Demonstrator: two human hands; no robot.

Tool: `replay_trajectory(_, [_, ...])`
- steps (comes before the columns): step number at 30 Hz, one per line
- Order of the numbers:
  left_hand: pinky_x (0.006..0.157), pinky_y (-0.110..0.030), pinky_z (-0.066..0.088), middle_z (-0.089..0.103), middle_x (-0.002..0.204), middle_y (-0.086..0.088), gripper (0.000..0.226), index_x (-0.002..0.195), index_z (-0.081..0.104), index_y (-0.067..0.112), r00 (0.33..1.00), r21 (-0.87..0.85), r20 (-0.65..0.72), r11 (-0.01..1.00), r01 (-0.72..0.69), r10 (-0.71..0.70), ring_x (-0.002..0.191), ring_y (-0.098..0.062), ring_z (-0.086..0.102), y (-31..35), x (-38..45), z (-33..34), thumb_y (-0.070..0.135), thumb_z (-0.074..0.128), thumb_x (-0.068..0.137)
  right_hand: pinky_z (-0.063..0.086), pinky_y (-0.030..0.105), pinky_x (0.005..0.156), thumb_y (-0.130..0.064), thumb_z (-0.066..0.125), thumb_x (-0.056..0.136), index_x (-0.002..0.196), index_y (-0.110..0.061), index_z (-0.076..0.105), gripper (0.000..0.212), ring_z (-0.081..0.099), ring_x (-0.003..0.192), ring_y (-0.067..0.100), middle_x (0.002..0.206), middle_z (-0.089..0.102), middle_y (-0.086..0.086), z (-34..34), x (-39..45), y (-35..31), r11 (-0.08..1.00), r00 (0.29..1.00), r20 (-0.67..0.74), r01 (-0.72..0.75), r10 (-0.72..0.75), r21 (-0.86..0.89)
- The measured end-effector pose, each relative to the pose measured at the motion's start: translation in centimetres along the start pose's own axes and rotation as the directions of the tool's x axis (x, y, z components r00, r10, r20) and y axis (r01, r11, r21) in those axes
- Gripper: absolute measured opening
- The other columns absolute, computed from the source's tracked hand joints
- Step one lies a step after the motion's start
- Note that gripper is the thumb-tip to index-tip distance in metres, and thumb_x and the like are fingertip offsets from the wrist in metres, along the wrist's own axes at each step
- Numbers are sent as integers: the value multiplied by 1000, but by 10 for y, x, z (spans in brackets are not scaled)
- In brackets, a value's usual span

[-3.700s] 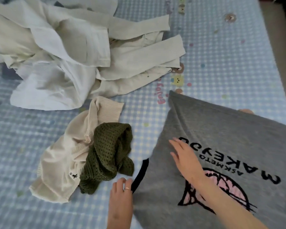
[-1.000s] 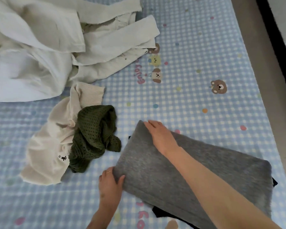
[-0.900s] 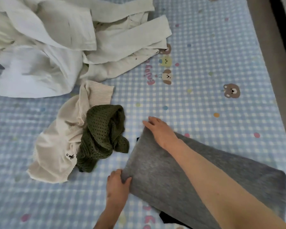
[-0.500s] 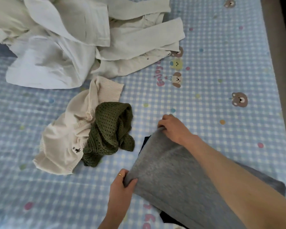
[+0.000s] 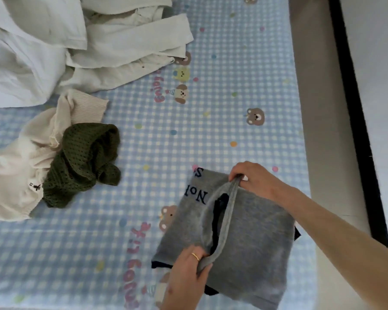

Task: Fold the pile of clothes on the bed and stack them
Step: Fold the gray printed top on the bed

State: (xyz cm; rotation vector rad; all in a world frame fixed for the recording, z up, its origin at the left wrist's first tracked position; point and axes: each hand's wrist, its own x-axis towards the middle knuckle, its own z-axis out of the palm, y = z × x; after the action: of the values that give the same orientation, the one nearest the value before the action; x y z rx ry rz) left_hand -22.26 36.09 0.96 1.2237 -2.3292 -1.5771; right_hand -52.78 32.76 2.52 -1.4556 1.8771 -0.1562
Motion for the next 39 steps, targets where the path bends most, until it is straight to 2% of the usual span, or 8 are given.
replay_trajectory(15, [47, -9, 39, 55, 56, 16, 46, 50, 62, 27, 932, 360, 323, 890, -280, 163, 49, 0, 55, 60, -29, 155, 48, 84, 16, 44, 29, 84, 5, 50, 83, 88, -21, 61, 29, 51, 91, 9, 95, 65, -9, 21, -159, 124, 987, 986, -29, -162, 163, 16])
replay_trajectory(19, [61, -11, 45, 66, 74, 18, 33, 67, 73, 33, 958, 365, 78, 886, -286, 277, 67, -2, 59, 49, -29, 150, 62, 76, 50, 36, 20, 82, 1, 44, 88, 97, -19, 62, 29, 50, 96, 11, 104, 62, -7, 34, -155, 127, 951, 903, -299, -292, 308, 96])
replay_trajectory(23, [88, -48, 47, 58, 117, -16, 40, 111, 66, 12, 847, 194, -488, 921, 338, -208, 104, -36, 51, 13, -11, 104, 41, 54, 87, 39, 24, 94, -32, 45, 97, 128, -20, 51, 33, 47, 112, 15, 126, 53, -3, 49, -110, 98, 977, 939, -269, -207, 213, 52])
replay_trajectory(26, [104, -52, 34, 43, 136, -18, 63, 134, 47, 11, 731, 74, -355, 762, 644, -583, 125, -40, 38, -12, 6, 68, 29, 72, 79, 34, 33, 108, -41, 43, 97, 146, -19, 27, 56, 36, 130, 21, 146, 38, 3, 56, -63, 71, 985, 983, -82, -159, 164, 61])
replay_trajectory(29, [92, -36, 42, 58, 100, -6, 41, 106, 60, 19, 791, 105, -128, 785, 611, -599, 102, -26, 54, -24, 12, 50, 30, 79, 71, 28, 35, 112, -44, 52, 93, 150, -18, 17, 72, 29, 136, 24, 151, 30, 5, 59, -17, 47, 990, 990, 89, -120, 113, 74])
replay_trajectory(32, [70, -29, 43, 56, 75, -3, 24, 78, 55, 16, 783, -42, -22, 783, 620, -621, 73, -17, 56, -26, 9, 38, 22, 78, 73, 39, 30, 95, -39, 62, 87, 124, -16, 49, 46, 48, 115, 23, 125, 53, 6, 54, -1, 34, 980, 976, 188, -136, 107, 148])
replay_trajectory(35, [53, -18, 37, 53, 57, -2, 23, 73, 53, 14, 791, -220, -52, 780, 586, -609, 49, -4, 48, -22, 8, 23, 9, 75, 75, 43, 28, 79, -36, 62, 87, 96, -22, 51, 21, 54, 92, 15, 100, 56, -3, 39, -29, 41, 929, 990, 60, -144, 131, 340])
replay_trajectory(39, [53, -20, 42, 55, 63, -2, 25, 73, 55, 29, 879, -286, -210, 887, 363, -428, 56, -6, 52, 8, 70, -3, 11, 71, 79, 41, 13, 64, -40, 63, 86, 87, -34, 46, 18, 56, 79, -10, 85, 57, -20, 9, -73, 63, 827, 919, -205, -185, 337, 531])
